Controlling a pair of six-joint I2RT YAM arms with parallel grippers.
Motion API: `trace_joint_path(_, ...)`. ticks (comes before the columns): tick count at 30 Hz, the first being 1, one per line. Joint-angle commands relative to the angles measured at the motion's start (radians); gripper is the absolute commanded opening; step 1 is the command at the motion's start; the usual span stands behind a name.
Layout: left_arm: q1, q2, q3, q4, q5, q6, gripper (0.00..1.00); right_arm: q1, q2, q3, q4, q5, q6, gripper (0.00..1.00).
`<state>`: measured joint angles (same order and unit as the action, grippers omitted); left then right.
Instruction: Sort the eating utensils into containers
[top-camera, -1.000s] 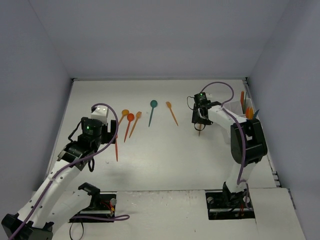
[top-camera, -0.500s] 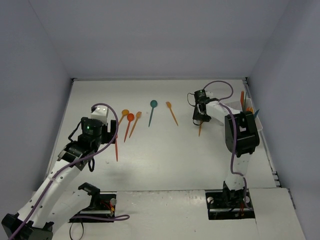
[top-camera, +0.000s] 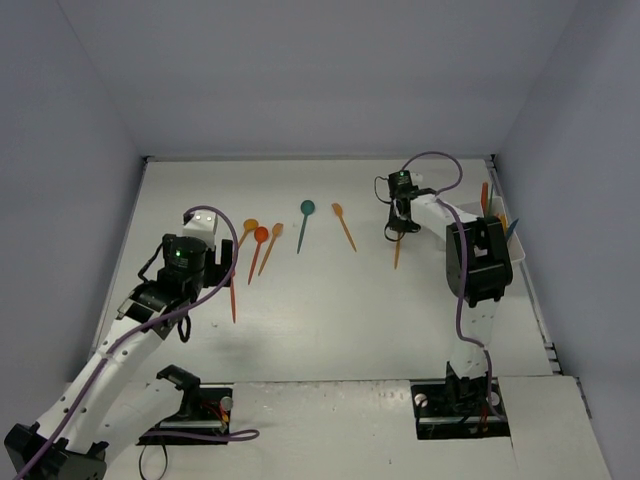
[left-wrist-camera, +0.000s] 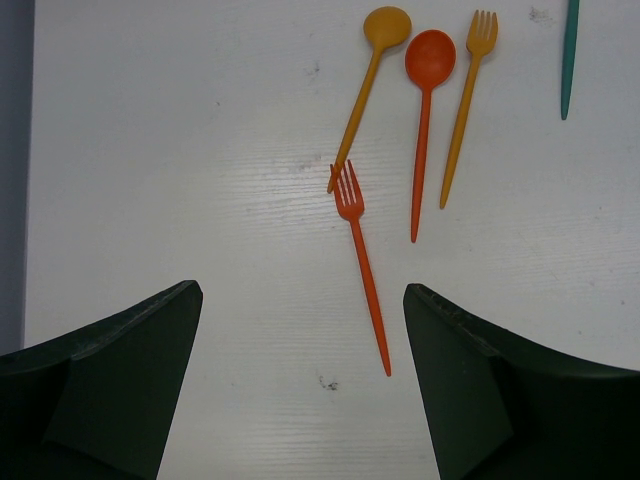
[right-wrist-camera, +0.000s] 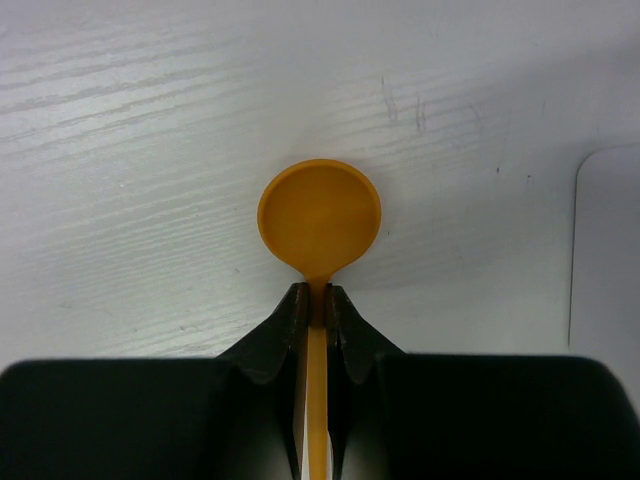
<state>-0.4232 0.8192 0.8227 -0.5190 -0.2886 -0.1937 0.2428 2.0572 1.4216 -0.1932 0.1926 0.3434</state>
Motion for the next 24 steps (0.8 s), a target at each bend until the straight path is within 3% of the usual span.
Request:
trace_joint_path(1, 0.003, 0.005, 0.009, 0.040, -0.019, -0.004, 0.80, -0.002, -0.132, 0.065, 0.031, -0.053, -0.131, 0.00)
trace_joint_path(7, 0.003, 0.006, 0.012, 0.042, -0.023, -0.004, 0.80, -0.030, -0.339, 0.007, 0.178, -0.058, -0.325, 0.00)
trace_joint_path(12, 0.003, 0.007, 0.010, 0.042, -0.027, -0.003, 0.80, -0.134, -0.438, -0.074, 0.322, -0.130, -0.402, 0.00)
trace_joint_path(24, 0.003, 0.025, 0.009, 0.043, -0.032, 0.000, 0.80, -0.280, -0.460, -0.231, 0.615, -0.217, -0.446, 0.00)
